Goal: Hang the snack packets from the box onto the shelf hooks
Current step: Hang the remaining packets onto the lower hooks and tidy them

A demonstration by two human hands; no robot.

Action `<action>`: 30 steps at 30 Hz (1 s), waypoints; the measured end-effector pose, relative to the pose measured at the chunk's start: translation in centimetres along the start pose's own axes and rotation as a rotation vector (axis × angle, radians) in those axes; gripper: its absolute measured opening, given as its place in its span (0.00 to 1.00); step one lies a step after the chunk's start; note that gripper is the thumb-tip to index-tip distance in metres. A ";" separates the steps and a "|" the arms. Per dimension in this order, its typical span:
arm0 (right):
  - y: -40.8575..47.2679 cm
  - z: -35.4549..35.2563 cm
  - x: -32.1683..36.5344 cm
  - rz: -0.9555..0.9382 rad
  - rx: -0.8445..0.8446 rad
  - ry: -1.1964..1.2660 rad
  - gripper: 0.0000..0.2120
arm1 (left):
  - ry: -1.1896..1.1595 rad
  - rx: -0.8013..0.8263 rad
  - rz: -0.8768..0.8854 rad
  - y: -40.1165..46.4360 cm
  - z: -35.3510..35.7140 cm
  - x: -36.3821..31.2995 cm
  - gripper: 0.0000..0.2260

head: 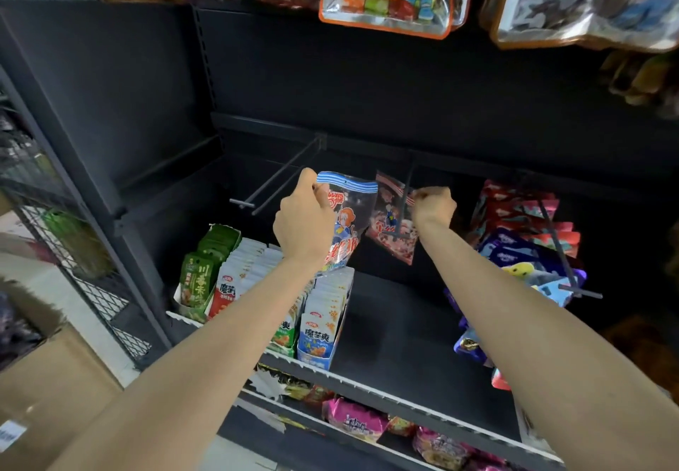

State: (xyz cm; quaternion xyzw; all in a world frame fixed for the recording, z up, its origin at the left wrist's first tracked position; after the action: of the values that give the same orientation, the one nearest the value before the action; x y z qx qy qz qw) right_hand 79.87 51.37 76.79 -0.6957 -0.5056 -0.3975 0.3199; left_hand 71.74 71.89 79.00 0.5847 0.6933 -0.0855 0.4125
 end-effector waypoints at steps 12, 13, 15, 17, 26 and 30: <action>-2.9 0.1 -2.8 -0.219 -0.181 -0.041 0.13 | -0.045 0.074 0.020 -1.1 0.3 1.9 0.09; -4.1 0.3 -3.6 -0.243 -0.160 0.010 0.11 | -0.052 0.097 0.024 -1.5 0.3 2.2 0.09; -6.6 0.9 -4.7 -0.239 -0.018 0.187 0.08 | -0.084 0.152 0.038 -2.3 0.5 2.5 0.09; -8.7 1.8 -5.0 -0.183 0.183 0.371 0.08 | -0.138 0.214 0.058 -3.0 0.7 2.6 0.09; -13.0 0.2 -4.5 -0.181 0.404 0.724 0.19 | -0.489 0.377 0.093 -6.2 3.0 1.7 0.13; -12.9 -1.3 -3.8 -0.260 0.219 0.566 0.06 | -0.592 0.381 0.074 -6.6 3.8 0.2 0.12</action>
State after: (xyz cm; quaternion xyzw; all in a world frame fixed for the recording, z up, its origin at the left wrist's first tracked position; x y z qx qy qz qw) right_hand 66.53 52.24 74.60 -0.4488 -0.5209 -0.5557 0.4673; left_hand 67.72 67.77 74.03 0.6258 0.4936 -0.3640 0.4819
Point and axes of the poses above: each hand's wrist, its own y-axis towards the middle knuckle, its own z-axis out of the palm, x = y × z, the point moved 5 cm from there along y, towards the middle knuckle, and after that the axes turned 12 degrees about x, right-handed, at the moved point
